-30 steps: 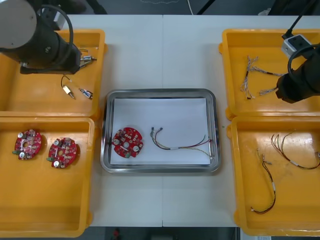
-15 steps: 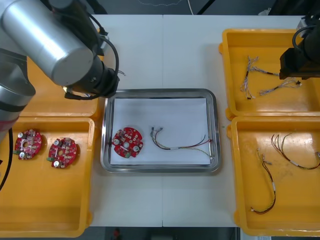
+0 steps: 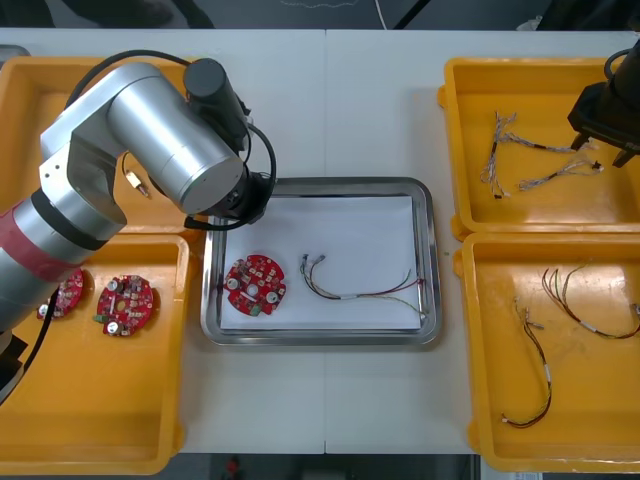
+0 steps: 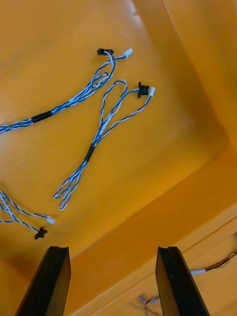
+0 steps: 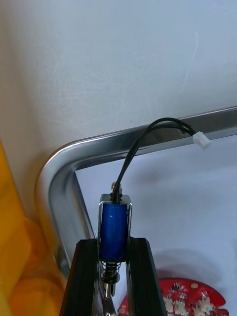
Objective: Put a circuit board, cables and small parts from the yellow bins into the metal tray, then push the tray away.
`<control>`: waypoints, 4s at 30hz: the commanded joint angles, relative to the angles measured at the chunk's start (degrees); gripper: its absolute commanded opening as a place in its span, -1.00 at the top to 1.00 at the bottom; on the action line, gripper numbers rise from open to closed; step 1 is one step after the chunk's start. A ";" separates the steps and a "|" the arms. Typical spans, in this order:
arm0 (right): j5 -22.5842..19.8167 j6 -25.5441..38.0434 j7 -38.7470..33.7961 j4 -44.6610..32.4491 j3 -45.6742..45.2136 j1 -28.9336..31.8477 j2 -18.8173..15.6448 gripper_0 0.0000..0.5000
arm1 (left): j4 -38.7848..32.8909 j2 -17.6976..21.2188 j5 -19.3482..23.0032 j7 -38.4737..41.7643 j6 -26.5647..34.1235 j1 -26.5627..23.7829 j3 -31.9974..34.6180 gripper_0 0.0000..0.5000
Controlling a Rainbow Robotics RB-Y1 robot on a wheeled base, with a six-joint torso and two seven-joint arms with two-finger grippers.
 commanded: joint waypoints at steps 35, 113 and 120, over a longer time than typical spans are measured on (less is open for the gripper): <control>-0.26 -23.10 -24.81 27.66 -6.74 -9.33 2.70 -1.00 | 0.05 -0.77 -0.37 11.77 -4.68 -0.01 -3.99 -1.00; -1.76 0.15 -12.94 -3.80 -6.56 -0.19 -0.55 1.00 | 35.38 8.37 1.74 13.00 -15.76 -14.60 18.95 -1.00; -3.16 0.15 -4.77 -17.34 -6.13 3.77 -1.34 1.00 | 36.26 8.02 0.86 18.63 -16.64 -14.60 17.72 -1.00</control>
